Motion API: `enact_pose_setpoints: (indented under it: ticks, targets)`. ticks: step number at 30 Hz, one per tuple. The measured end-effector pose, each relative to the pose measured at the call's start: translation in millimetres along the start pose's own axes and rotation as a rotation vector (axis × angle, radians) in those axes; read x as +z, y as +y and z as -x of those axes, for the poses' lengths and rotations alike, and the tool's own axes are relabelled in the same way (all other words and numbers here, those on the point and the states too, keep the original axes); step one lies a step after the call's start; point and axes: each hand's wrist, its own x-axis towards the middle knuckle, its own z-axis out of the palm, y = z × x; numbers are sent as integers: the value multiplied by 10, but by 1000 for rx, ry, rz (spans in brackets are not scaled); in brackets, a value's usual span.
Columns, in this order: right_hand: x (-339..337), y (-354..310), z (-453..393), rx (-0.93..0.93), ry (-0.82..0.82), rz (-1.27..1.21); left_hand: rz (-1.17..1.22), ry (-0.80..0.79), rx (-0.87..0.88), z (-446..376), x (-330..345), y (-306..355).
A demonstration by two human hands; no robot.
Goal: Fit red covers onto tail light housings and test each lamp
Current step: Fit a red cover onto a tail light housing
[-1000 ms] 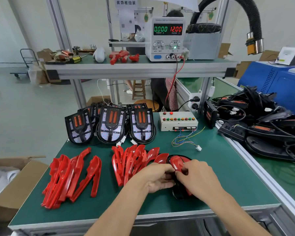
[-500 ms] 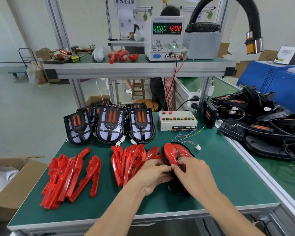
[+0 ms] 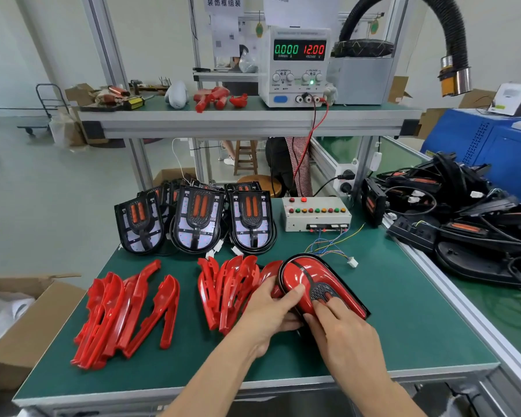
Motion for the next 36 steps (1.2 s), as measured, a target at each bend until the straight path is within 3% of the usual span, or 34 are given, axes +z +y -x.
enact_pose_setpoints:
  ticks: [5, 15, 20, 26, 29, 31, 33, 36]
  targets:
    - [39, 37, 35, -14, 33, -54, -49, -7, 106, -5, -17, -33]
    - [233, 56, 96, -5, 191, -165, -102, -23, 147, 2, -31, -70]
    - [294, 57, 147, 19, 195, -175, -129, -13, 159, -23, -46, -96]
    - [191, 147, 398, 354, 201, -447, -90, 67, 158, -64, -93, -102]
    - [114, 136, 420, 669, 72, -652, -26, 90, 158, -83, -102, -42]
    - [114, 95, 326, 869, -12, -934, 30, 99, 170, -83, -85, 6]
    - [95, 41, 200, 934, -87, -1212, 67, 96, 181, -74, -57, 43]
    - [70, -33, 65, 913, -61, -1351, 93, 64, 187, -53, -24, 73]
